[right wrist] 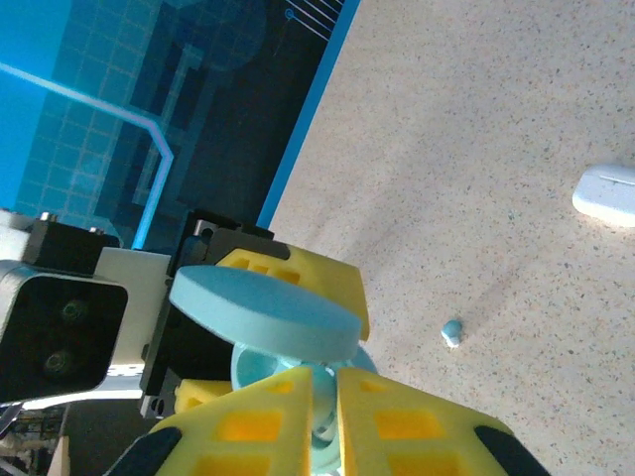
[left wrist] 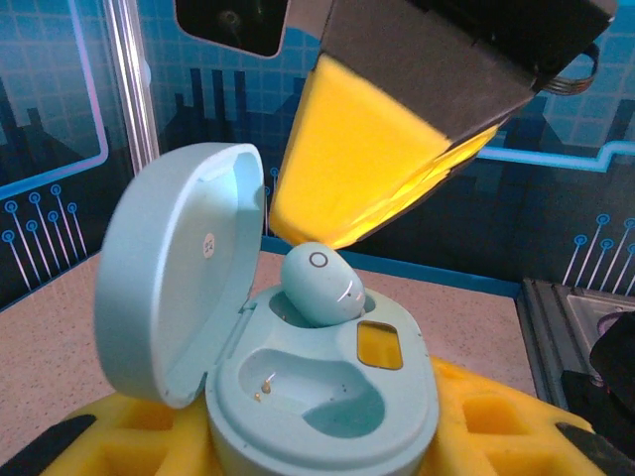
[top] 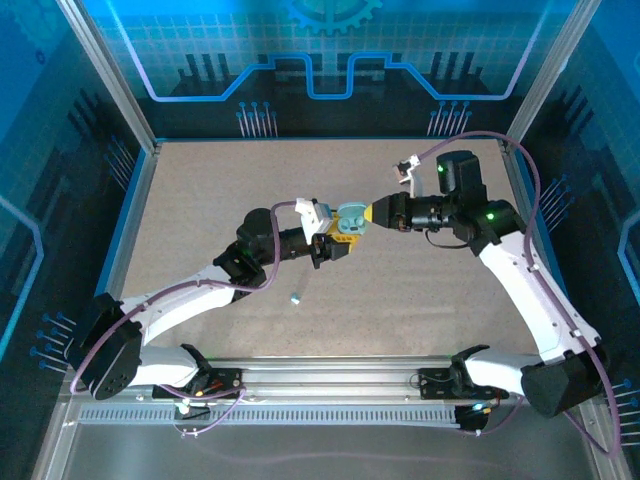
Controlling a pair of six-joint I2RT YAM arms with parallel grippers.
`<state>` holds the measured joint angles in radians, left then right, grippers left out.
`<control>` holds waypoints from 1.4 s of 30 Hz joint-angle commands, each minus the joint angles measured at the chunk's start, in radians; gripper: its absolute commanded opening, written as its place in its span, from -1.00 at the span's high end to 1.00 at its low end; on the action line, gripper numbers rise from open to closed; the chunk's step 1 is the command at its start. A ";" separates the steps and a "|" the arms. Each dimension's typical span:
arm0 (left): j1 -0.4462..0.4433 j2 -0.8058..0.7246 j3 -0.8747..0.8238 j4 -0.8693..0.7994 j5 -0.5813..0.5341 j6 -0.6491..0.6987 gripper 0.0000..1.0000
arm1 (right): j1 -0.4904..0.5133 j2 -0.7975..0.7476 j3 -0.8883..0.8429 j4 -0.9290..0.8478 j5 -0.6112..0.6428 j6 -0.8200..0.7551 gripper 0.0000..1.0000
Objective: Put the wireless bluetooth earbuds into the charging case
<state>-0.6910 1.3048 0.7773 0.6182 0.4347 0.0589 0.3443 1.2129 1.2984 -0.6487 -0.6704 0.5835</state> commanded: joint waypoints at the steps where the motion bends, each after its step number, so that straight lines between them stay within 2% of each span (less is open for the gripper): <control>1: -0.008 -0.006 0.029 0.020 0.039 0.016 0.37 | 0.024 0.014 0.026 0.023 -0.030 0.012 0.69; 10: -0.007 -0.006 0.031 0.022 0.053 0.015 0.37 | 0.033 0.037 0.038 0.022 -0.026 0.002 0.63; 16: -0.008 -0.006 0.029 0.023 0.020 0.015 0.37 | 0.047 0.046 0.061 0.002 -0.099 -0.043 0.50; 20: -0.007 -0.006 0.027 0.027 0.018 0.016 0.37 | 0.047 0.045 0.084 -0.089 0.018 -0.083 0.43; 23: -0.007 -0.006 0.028 0.028 0.021 0.012 0.37 | 0.047 0.043 0.078 -0.085 0.060 -0.069 0.43; 36: -0.007 -0.013 0.018 0.012 -0.001 0.013 0.38 | 0.042 -0.034 0.068 -0.045 0.094 -0.069 0.18; 39: -0.007 -0.011 0.021 0.010 0.000 0.015 0.38 | 0.040 -0.038 0.059 -0.062 0.067 -0.086 0.26; 42: -0.007 -0.010 0.024 0.005 -0.001 0.014 0.38 | 0.041 -0.038 0.052 -0.070 0.031 -0.090 0.46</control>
<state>-0.6914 1.3048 0.7773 0.6079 0.4267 0.0589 0.3813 1.1828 1.3506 -0.6979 -0.6056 0.5125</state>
